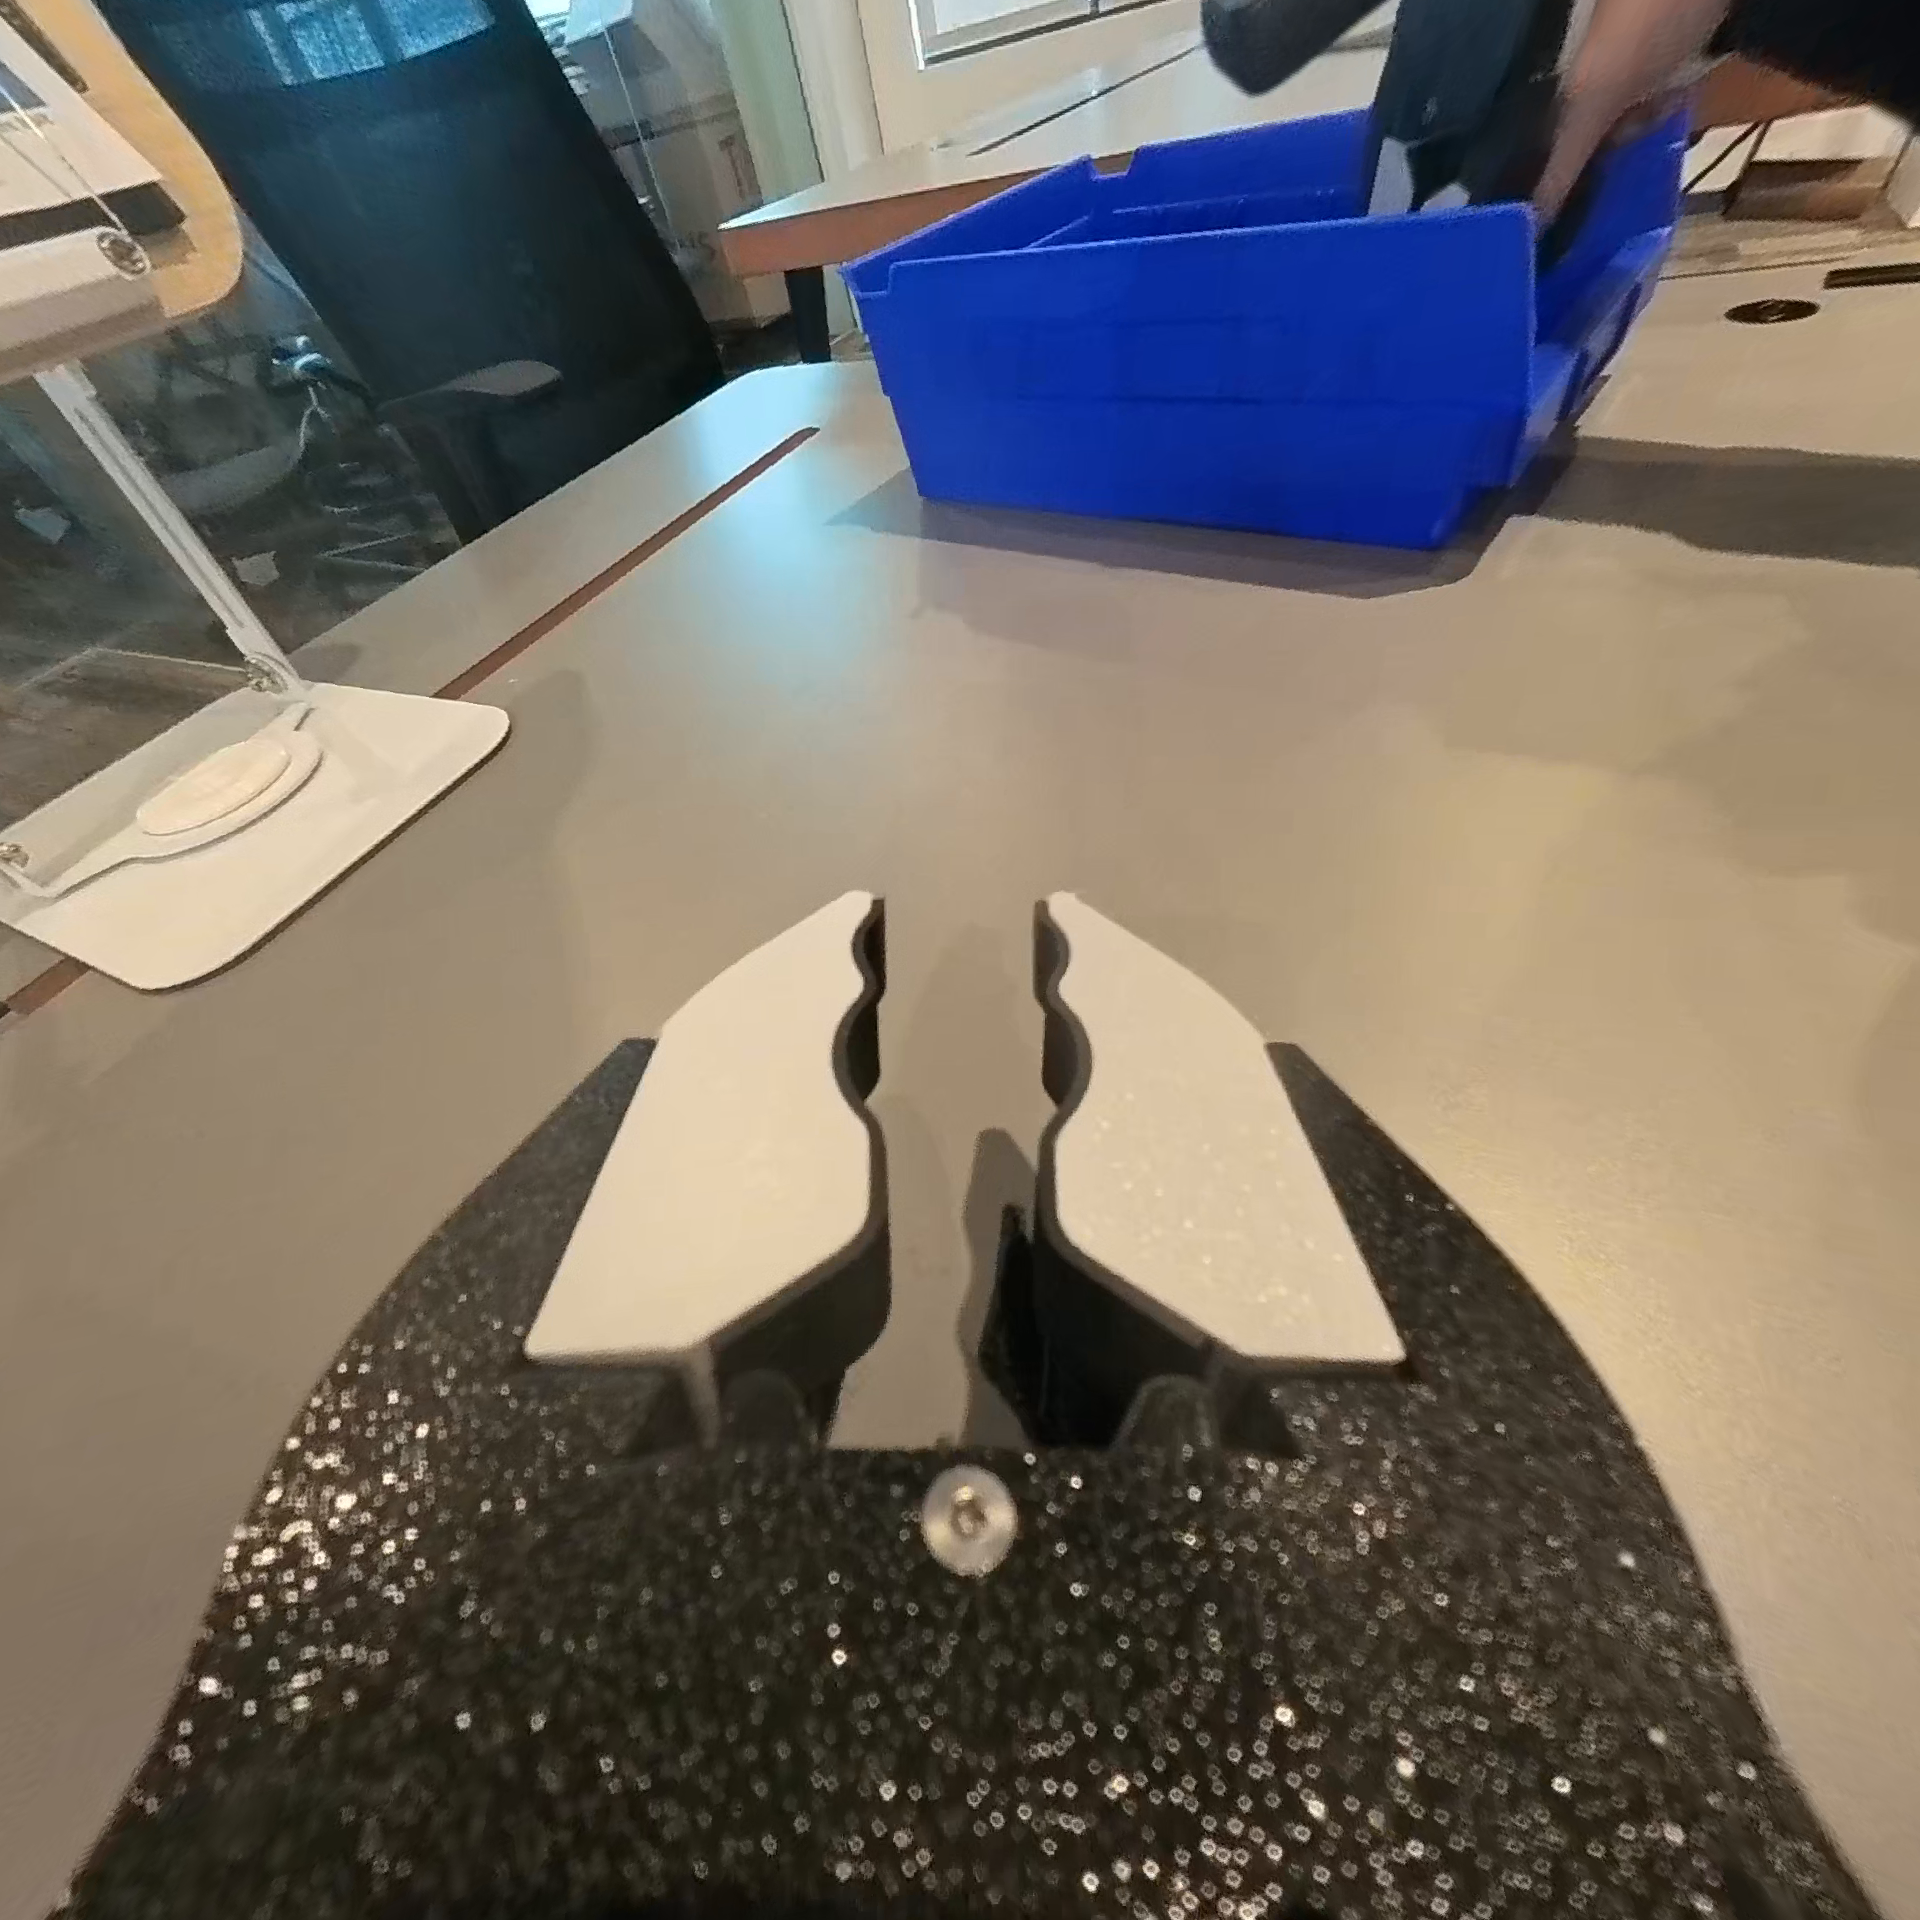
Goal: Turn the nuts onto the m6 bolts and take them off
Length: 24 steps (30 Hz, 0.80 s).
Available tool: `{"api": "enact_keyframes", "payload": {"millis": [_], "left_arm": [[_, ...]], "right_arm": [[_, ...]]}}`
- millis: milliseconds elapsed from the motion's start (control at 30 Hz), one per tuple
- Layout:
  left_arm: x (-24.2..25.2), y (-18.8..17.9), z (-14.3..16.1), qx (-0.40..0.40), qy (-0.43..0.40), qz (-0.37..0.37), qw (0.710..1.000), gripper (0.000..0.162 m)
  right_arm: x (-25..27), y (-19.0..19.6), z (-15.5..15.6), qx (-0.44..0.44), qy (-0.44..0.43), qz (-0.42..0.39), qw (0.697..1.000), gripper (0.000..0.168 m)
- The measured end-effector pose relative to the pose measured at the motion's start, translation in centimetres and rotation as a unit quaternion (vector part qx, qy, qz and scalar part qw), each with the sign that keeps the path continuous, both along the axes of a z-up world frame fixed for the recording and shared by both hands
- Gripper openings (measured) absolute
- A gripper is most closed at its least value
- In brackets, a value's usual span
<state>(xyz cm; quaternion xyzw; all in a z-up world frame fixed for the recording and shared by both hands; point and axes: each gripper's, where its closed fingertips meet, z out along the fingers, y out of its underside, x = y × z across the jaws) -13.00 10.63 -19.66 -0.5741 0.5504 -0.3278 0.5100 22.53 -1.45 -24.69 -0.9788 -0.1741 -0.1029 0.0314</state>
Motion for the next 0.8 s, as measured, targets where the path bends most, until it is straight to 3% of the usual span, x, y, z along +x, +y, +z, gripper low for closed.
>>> {"api": "enact_keyframes", "payload": {"millis": [167, 267, 333, 433, 533, 600, 800], "left_arm": [[-0.1, 0.4, 0.1, 0.009, 0.000, 0.019, 1.000, 0.013], [-0.1, 0.5, 0.2, 0.012, -0.003, 0.025, 1.000, 0.008], [-0.1, 0.6, 0.1, 0.015, -0.002, 0.031, 0.999, 0.005], [0.0, 0.4, 0.1, 0.021, 0.001, 0.026, 0.999, 0.004], [0.1, 0.2, 0.1, 0.024, -0.001, 0.021, 0.999, 0.000], [0.1, 0.3, 0.2, 0.023, -0.002, 0.024, 0.999, 0.000], [-0.4, 1.0, 0.9, -0.002, -0.031, 0.037, 0.999, 0.000]], "right_arm": [[1.2, 1.0, 2.3, 0.081, -0.015, -0.027, 0.996, 0.004], [1.4, 1.8, 7.1, 0.187, -0.068, -0.050, 0.979, 0.000], [-2.5, 3.4, 10.8, 0.297, -0.031, -0.019, 0.954, 0.000], [-11.8, 6.2, 14.5, 0.437, 0.072, 0.073, 0.894, 0.000], [-21.8, 8.5, 12.8, 0.471, 0.164, 0.180, 0.848, 0.000], [-26.2, 10.6, 11.1, 0.499, 0.202, 0.193, 0.821, 0.000], [-28.2, 14.9, 9.4, 0.631, 0.125, 0.167, 0.747, 0.000]]}}
